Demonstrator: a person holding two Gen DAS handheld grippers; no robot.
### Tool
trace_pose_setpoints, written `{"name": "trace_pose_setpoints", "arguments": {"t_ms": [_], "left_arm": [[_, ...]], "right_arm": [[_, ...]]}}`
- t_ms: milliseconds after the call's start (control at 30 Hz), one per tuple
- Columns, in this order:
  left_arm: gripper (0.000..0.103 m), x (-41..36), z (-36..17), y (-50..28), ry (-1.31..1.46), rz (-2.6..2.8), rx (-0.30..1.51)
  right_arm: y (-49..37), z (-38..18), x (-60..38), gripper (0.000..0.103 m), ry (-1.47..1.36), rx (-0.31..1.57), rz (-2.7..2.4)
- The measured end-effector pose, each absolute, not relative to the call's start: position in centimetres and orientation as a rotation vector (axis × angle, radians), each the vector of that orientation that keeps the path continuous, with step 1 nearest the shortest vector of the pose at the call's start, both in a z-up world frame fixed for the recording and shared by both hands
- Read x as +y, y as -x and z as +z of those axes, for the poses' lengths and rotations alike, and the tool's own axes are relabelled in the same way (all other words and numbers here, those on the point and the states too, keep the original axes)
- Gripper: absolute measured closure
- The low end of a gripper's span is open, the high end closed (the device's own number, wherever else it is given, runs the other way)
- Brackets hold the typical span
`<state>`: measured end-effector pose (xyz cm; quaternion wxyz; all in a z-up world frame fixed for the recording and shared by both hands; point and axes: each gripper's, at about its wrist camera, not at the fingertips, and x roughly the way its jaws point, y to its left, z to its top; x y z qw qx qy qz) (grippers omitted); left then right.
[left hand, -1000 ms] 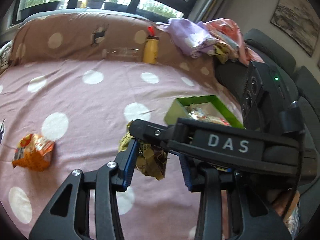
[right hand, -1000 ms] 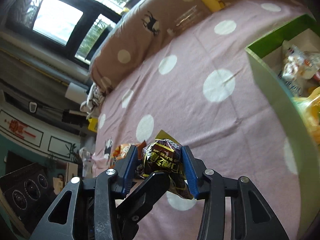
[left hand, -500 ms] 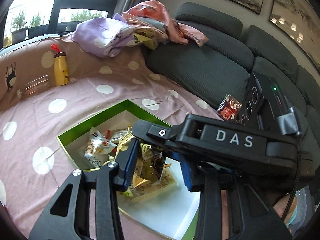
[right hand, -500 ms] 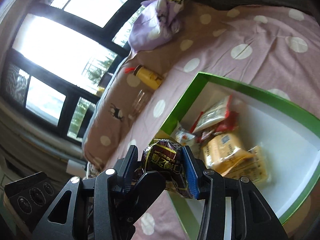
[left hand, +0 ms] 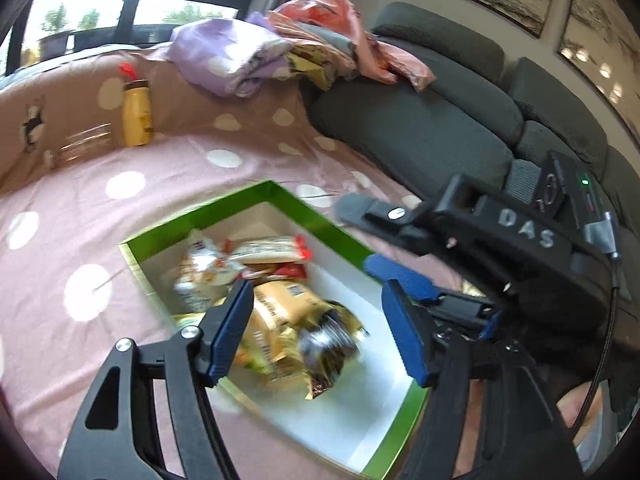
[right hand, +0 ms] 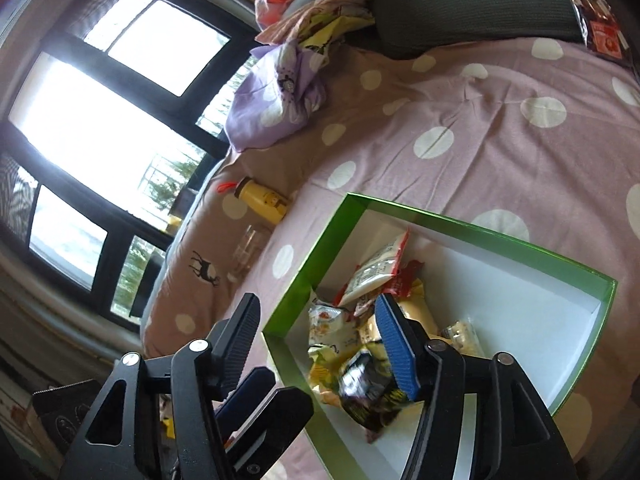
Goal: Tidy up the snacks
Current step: 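Open the right tool to drop the gold wrapper in the box, then move the right tool back over the orange chip bag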
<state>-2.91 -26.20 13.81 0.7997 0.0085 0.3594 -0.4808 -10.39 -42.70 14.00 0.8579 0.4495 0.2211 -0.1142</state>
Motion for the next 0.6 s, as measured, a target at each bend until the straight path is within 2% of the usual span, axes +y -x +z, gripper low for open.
{"name": "trace_pose_setpoints", "arguments": {"t_ms": [67, 167, 467, 600], "left_arm": [[0.034, -24.1, 14.1, 2.6, -0.026, -0.954, 0.775], [0.023, -19.8, 14.1, 2.0, -0.029, -0.798, 0.756], [0.021, -5.4, 11.9, 0.7, 0.027, -0.338, 0.745], [0.016, -0.4, 10.5, -1.0, 0.113, -0.193, 0.787]], "right_arm": [[9.8, 14.6, -41.6, 0.036, -0.913, 0.467, -0.209], [8.5, 15.2, -39.5, 0.032, -0.864, 0.493, -0.163], [4.6, 15.8, -32.0, 0.030, -0.681, 0.615, -0.094], [2.7, 15.4, -28.3, 0.030, -0.596, 0.679, -0.049]]}}
